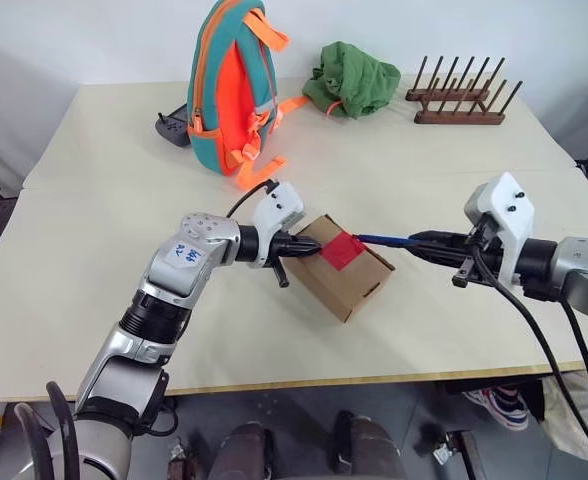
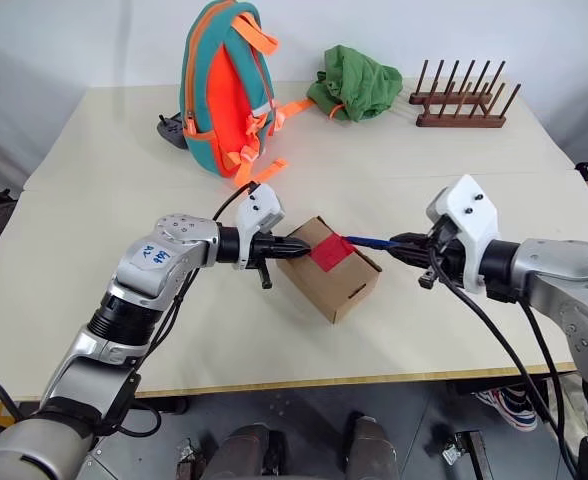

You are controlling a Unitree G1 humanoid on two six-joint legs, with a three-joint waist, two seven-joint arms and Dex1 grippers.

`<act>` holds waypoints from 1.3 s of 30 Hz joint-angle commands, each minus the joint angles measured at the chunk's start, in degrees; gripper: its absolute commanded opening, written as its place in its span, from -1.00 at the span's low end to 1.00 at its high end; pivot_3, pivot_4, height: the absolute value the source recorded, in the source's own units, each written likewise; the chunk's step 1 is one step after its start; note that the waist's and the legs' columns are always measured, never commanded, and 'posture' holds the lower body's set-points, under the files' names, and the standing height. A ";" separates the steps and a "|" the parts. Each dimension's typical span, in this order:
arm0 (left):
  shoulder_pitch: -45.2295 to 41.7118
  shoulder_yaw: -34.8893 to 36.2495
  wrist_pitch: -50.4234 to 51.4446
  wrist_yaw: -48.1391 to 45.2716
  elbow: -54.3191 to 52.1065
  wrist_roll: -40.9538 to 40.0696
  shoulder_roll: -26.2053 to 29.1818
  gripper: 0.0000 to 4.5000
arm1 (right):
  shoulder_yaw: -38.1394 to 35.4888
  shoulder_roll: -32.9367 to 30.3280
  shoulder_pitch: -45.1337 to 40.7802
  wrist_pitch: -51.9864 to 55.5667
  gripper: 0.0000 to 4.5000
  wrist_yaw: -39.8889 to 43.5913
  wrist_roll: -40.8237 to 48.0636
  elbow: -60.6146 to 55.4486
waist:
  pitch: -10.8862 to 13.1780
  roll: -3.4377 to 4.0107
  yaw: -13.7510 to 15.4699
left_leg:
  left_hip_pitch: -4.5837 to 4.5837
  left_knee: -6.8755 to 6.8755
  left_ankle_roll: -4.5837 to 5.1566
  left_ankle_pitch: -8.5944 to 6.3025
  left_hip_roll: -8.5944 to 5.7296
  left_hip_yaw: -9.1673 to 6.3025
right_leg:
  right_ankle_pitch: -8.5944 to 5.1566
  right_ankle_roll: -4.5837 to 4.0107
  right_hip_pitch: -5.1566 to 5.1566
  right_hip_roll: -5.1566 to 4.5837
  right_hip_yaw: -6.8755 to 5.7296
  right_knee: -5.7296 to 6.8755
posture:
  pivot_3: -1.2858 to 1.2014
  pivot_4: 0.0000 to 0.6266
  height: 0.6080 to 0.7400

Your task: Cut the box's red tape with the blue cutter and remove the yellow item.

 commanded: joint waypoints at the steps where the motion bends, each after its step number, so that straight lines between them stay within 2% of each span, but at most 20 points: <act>1: -0.47 -0.09 -0.38 0.24 -0.03 0.51 -0.24 -0.99 | 1.77 -0.67 -1.50 -1.02 -0.92 0.54 -0.55 0.10 | 0.00 0.00 -0.01 | 0.00 0.01 0.00 0.00 0.00 0.00 | 0.00 0.00 0.00 0.00 0.00 0.00 | 0.03 -0.52 1.00; 14: 0.11 -0.35 -0.34 -0.46 -1.31 0.21 0.14 -0.99 | 7.88 2.74 -9.10 -4.60 -0.92 1.64 -3.48 5.67 | 0.00 0.00 -0.11 | 0.02 0.03 0.00 0.00 0.02 0.01 | 0.01 -0.01 0.01 0.00 0.01 0.02 | 0.03 -0.52 1.00; 20: 0.20 -0.60 -0.45 -0.65 -1.51 0.24 0.14 -0.99 | 9.11 4.28 -9.75 -5.43 -0.92 1.67 -4.54 6.28 | 0.00 0.00 -0.08 | 0.00 0.03 0.00 0.00 0.01 0.01 | 0.01 -0.01 0.00 0.00 0.01 0.00 | 0.03 -0.52 1.00; 24: 0.33 -0.69 -0.42 -0.68 -1.72 0.31 0.20 -0.99 | 8.66 4.86 -9.50 -5.08 -0.92 1.71 -4.56 5.70 | 0.00 0.00 -0.10 | 0.00 0.03 0.00 0.00 0.01 0.01 | 0.01 -0.01 0.00 0.00 0.01 0.01 | 0.03 -0.52 1.00; 32: 0.88 -0.70 -0.31 -0.68 -2.32 0.47 0.57 -0.99 | 4.35 2.14 -8.61 -3.28 -0.92 3.55 -1.54 2.65 | 0.00 0.00 -0.03 | -0.01 0.03 0.00 0.00 0.01 0.01 | 0.01 -0.01 0.00 0.00 0.00 -0.01 | 0.03 -0.52 1.00; 39: 1.09 -0.67 -0.11 -0.54 -2.81 0.38 0.52 -0.99 | 4.34 3.41 -8.88 -3.44 -0.92 2.16 -0.27 2.66 | 0.00 0.00 -0.03 | -0.01 0.03 0.00 0.00 0.01 0.00 | 0.01 -0.01 0.01 0.00 0.00 0.00 | 0.03 -0.52 1.00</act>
